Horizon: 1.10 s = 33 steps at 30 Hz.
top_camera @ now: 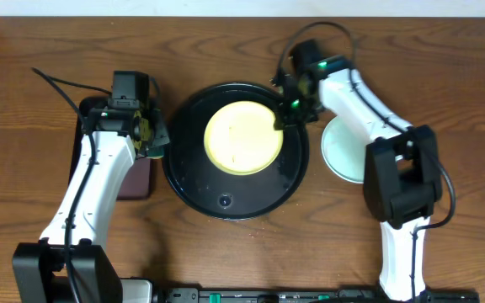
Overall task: Clean dirty plates on tray and stack at the side
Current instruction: 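Move the right gripper to the yellow plate and pinch its rim, then lower the sponge in the left gripper onto the yellow plate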
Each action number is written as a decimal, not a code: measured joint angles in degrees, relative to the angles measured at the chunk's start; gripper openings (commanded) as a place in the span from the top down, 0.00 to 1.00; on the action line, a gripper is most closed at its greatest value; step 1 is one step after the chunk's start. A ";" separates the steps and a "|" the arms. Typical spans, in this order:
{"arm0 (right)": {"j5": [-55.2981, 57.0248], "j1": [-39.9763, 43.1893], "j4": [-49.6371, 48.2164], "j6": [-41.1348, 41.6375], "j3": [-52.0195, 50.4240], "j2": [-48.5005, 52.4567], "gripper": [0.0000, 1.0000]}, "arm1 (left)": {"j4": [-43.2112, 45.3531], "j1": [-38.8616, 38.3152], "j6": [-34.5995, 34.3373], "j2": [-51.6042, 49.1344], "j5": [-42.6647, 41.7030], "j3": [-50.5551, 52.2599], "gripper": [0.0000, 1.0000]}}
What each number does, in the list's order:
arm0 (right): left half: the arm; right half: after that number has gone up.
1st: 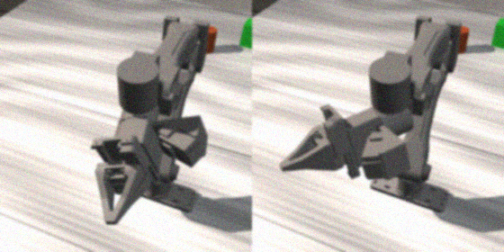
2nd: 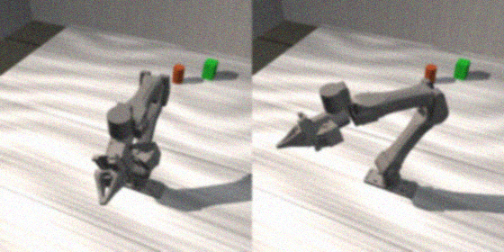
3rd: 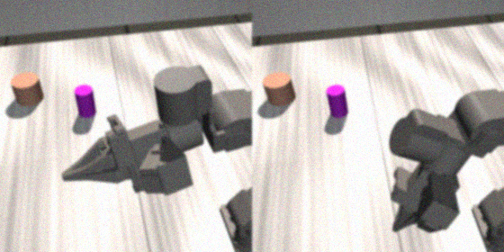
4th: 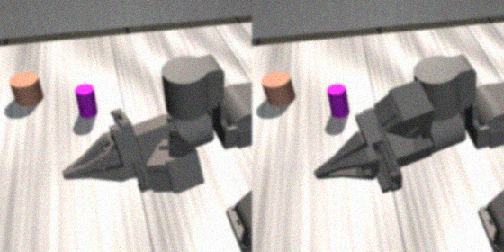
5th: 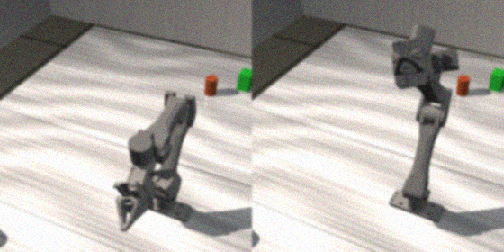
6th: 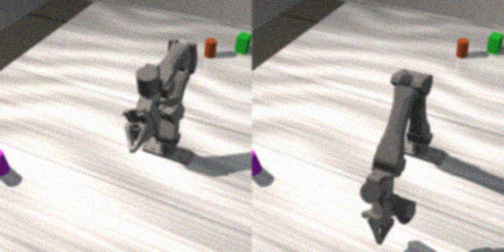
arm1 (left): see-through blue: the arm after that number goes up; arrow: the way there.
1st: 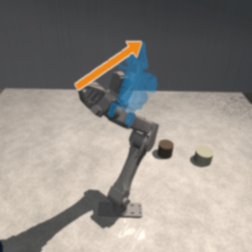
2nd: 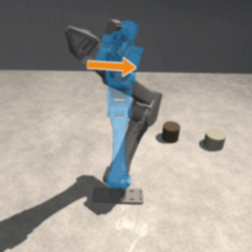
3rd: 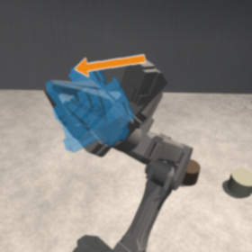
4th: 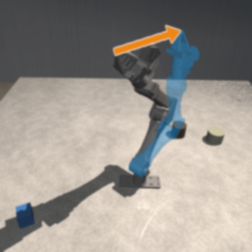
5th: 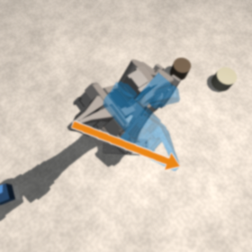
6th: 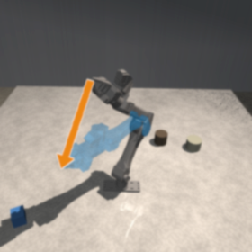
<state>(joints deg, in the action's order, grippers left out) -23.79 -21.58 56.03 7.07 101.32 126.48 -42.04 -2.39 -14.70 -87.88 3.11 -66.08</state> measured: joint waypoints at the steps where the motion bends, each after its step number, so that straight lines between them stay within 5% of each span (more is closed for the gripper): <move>1: 0.98 -0.98 -0.11 0.46 0.00 0.00 0.99 | 0.11 -0.42 0.04 0.02 -0.15 0.00 0.93; 18: 6.84 -5.22 -3.37 8.00 0.20 4.98 0.99 | 7.74 -10.34 -1.01 -0.66 -4.52 0.00 0.93; 33: 6.86 -5.25 -3.37 8.46 0.20 4.98 0.99 | 12.59 -16.37 -5.14 -17.90 -8.15 0.00 0.92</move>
<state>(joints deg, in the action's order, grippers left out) -16.93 -26.83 52.66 15.53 101.51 131.46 -29.45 -18.76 -19.84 -105.78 -5.04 -66.08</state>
